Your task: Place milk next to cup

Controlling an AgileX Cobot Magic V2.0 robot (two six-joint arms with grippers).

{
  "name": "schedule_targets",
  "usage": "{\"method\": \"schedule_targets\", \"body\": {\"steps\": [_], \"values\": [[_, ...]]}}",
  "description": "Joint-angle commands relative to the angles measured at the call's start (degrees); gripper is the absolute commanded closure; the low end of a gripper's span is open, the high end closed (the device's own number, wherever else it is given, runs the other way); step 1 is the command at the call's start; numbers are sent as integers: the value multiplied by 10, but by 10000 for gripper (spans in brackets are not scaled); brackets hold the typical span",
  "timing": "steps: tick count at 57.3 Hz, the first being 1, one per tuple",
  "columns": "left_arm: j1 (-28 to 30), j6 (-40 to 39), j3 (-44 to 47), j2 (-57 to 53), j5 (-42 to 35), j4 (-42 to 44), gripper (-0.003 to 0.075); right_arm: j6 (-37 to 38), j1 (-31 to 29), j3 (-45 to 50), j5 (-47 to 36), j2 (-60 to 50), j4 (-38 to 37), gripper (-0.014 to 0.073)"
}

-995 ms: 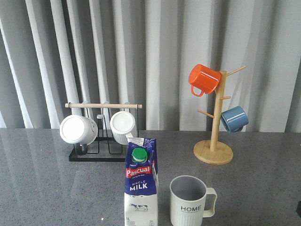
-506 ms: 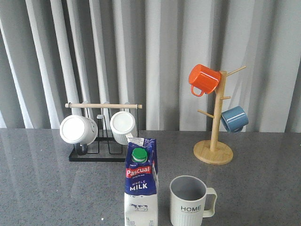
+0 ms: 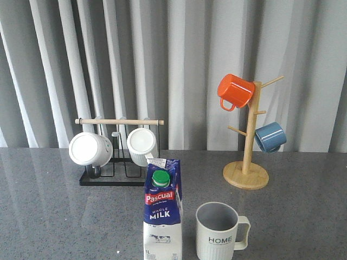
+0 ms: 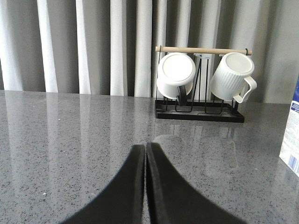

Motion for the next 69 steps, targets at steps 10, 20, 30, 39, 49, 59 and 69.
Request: {"method": "schedule_targets", "body": {"steps": [10,20,30,39,49,59,69], "values": [[2,-5,-11,-6,-39,1,727,17,-2,6,21,-27,-4,596],[2,-5,-11,-6,-39,1,727,9,-2,6,21,-27,14,596],[2,-5,-11,-6,-39,1,727,2,-2,6,23,-27,14,596],[2,-5,-11,-6,-39,1,727,-46,-2,6,23,-27,40,596],[2,-5,-11,-6,-39,1,727,-105,-2,6,47,-27,108,596],[2,-5,-11,-6,-39,1,727,-105,-2,6,60,-27,105,596],[2,-5,-11,-6,-39,1,727,-98,-2,6,68,-27,105,596]]}}
